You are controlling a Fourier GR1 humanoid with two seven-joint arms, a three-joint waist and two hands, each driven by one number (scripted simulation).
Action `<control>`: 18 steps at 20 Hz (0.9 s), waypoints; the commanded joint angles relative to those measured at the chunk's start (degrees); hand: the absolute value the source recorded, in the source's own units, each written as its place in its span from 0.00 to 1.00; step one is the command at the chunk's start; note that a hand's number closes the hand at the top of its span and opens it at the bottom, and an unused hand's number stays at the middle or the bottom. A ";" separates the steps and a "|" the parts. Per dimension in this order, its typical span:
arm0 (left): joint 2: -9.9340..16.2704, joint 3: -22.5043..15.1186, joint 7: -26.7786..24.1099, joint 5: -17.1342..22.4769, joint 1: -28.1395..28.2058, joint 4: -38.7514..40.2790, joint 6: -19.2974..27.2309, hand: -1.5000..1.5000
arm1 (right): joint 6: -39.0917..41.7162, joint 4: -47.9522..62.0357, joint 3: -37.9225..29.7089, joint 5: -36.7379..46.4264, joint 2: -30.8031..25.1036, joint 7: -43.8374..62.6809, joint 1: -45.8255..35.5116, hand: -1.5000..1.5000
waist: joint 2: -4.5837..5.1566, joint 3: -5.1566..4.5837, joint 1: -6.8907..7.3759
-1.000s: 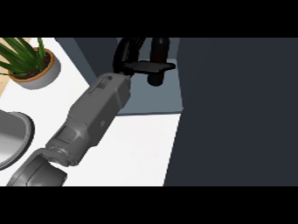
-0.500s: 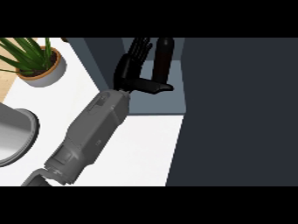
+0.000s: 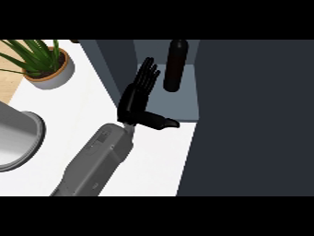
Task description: Pick up the wine, place it into the cabinet and close the cabinet
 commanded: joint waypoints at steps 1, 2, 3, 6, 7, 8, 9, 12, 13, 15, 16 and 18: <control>1.44 -2.85 1.60 -0.82 8.79 -11.46 1.53 0.00 | -0.31 -11.78 -0.02 -1.88 -1.22 5.29 2.93 0.00 | 0.13 0.02 0.15; 1.52 -3.78 3.14 -1.09 10.89 -13.60 2.89 0.00 | -0.57 -12.00 0.52 -0.91 -1.36 5.66 3.11 0.00 | 0.16 0.01 0.00; 2.44 -4.20 2.47 -1.10 13.60 -16.39 2.45 0.00 | -0.26 -12.44 -1.03 -1.95 -2.04 5.89 3.02 0.00 | 0.19 0.02 0.07; 2.44 -5.18 3.42 -1.49 17.04 -19.42 3.14 0.00 | 0.06 -14.10 -1.26 -1.65 -2.78 7.18 1.91 0.00 | 0.56 -0.01 -0.69; 3.90 -5.43 5.42 -0.81 19.01 -23.89 3.34 0.00 | 0.16 -13.67 -1.22 -1.55 -2.97 6.17 2.90 0.00 | 0.39 0.02 -0.59; 6.86 -5.30 4.57 -0.11 23.65 -27.67 1.13 0.00 | 0.03 -10.16 -0.15 -0.63 -1.75 3.30 3.22 0.00 | 0.37 0.04 -0.37; 4.65 -6.23 3.12 -1.03 24.45 -28.00 3.42 0.00 | 1.06 -14.81 -2.50 -3.21 -4.57 5.66 5.09 0.00 | 0.28 0.03 -0.82; 6.66 -5.80 4.28 0.34 28.40 -32.43 1.71 0.00 | 3.20 -12.94 -2.03 -3.16 -5.47 3.86 4.36 0.00 | 0.57 0.05 -1.01; 8.75 -4.08 2.35 1.69 28.99 -30.27 -2.66 0.00 | 3.17 -14.66 -0.23 -1.47 -6.34 7.24 3.13 0.00 | 0.71 -0.07 -1.02; 9.36 -5.89 0.57 -0.14 34.36 -33.85 -1.51 0.00 | 4.14 -13.03 0.14 -1.42 -6.59 4.69 4.07 0.00 | 0.63 -0.01 -0.99; 12.54 -3.57 2.77 1.90 34.02 -36.11 -3.13 0.00 | 5.08 -14.55 -0.09 -2.23 -7.81 4.25 4.84 0.00 | 0.50 0.00 -1.09; 13.31 -3.67 0.23 0.89 37.08 -36.92 -3.79 0.00 | 7.21 -12.65 0.69 -4.21 -8.12 2.61 4.25 0.00 | 0.56 0.03 -0.88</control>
